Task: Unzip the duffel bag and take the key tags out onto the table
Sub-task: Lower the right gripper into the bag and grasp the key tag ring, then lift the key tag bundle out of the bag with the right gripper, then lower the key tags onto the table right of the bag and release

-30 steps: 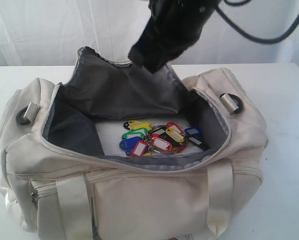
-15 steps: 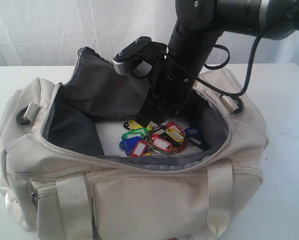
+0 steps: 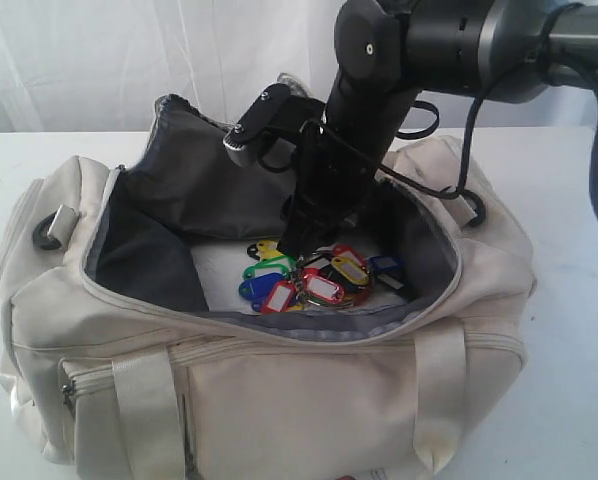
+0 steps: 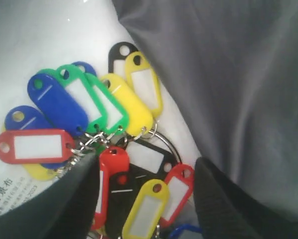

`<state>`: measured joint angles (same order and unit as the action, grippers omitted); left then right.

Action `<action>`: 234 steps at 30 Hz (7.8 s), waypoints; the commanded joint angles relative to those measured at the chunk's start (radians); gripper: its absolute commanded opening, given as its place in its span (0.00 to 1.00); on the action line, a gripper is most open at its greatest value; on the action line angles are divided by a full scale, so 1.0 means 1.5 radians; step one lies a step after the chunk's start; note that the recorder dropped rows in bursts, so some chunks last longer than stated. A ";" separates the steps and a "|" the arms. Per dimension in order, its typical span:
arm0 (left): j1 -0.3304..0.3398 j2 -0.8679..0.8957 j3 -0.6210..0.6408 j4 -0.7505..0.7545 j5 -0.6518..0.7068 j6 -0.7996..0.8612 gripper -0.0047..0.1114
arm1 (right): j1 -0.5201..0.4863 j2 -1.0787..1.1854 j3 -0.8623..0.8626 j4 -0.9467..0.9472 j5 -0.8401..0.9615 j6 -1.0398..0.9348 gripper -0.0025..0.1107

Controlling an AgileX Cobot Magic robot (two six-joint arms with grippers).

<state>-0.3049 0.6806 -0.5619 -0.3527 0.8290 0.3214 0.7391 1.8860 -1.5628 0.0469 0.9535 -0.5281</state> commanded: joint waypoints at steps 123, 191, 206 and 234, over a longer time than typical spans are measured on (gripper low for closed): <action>0.002 -0.007 0.005 -0.023 0.006 0.001 0.04 | -0.002 -0.188 -0.082 0.174 0.042 0.025 0.02; 0.002 -0.007 0.005 -0.025 0.003 0.001 0.04 | -0.002 -0.156 0.350 -0.178 -0.311 0.430 0.02; 0.002 -0.007 0.005 -0.025 0.003 0.001 0.04 | -0.002 -0.261 0.346 -0.204 -0.035 0.410 0.02; 0.002 -0.007 0.005 -0.025 0.005 0.001 0.04 | -0.002 -0.262 0.454 -0.370 -0.096 0.516 0.08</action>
<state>-0.3049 0.6806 -0.5619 -0.3733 0.8251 0.3235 0.7373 1.4935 -0.8864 -0.4888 0.8066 0.2325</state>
